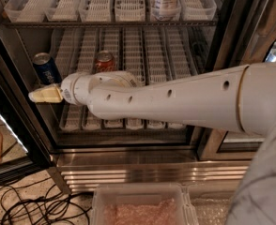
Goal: Pick pepsi can from middle shelf of fridge
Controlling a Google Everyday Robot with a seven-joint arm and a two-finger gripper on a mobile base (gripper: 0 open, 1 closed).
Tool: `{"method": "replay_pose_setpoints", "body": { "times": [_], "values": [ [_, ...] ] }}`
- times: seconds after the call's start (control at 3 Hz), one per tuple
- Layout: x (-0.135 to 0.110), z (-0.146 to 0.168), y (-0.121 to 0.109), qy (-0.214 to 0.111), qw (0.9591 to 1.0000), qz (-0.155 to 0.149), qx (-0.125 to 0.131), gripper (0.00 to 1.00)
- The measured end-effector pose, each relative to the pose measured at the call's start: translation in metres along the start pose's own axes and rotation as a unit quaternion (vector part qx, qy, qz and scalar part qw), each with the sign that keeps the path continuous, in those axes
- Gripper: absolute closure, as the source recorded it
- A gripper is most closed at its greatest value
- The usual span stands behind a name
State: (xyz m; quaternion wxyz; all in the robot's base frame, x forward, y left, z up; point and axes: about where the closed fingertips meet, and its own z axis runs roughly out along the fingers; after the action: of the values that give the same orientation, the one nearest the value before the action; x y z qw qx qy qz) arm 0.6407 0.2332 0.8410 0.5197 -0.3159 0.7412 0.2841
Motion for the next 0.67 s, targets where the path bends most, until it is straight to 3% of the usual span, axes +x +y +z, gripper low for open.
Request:
{"method": "replay_pose_setpoints", "body": {
  "times": [0.33, 0.67],
  "values": [
    [-0.002, 0.020, -0.010, -0.013, 0.9998, 0.000, 0.012, 0.00],
    [-0.004, 0.042, 0.002, -0.020, 0.9998, -0.003, 0.007, 0.00]
  ]
}}
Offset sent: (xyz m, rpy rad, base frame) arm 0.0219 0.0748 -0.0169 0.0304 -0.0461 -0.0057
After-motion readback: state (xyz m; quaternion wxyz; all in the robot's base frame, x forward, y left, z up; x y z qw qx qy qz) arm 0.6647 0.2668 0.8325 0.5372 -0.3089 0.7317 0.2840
